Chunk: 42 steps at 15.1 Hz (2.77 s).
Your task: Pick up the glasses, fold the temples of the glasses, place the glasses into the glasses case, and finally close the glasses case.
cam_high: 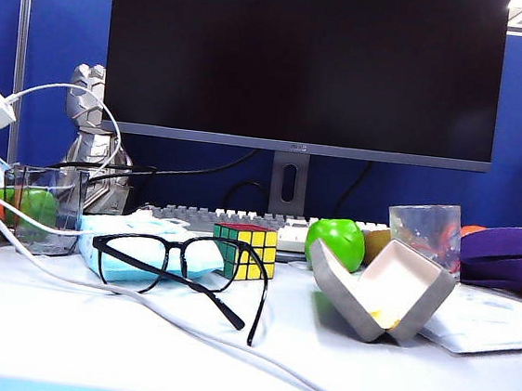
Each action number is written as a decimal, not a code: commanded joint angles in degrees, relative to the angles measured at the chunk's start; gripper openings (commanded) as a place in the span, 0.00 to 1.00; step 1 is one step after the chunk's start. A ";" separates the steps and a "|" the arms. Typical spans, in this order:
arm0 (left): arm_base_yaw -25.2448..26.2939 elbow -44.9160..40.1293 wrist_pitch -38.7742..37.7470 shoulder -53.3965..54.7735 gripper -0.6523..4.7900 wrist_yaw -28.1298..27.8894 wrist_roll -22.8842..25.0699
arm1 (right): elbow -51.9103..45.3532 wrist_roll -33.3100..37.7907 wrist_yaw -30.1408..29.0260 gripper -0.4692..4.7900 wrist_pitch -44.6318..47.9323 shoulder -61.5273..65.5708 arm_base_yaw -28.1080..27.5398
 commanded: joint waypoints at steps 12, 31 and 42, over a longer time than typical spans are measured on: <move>-0.02 10.36 5.44 1.07 0.11 -8.02 -9.25 | 13.81 6.38 -4.02 0.09 0.42 0.46 0.07; -16.26 63.10 -13.77 72.76 0.11 20.28 8.22 | 59.23 5.73 -21.86 0.09 0.09 39.50 0.94; -28.94 63.10 -18.23 92.24 0.35 5.77 22.56 | 59.23 5.75 -25.49 0.09 -0.83 39.91 0.92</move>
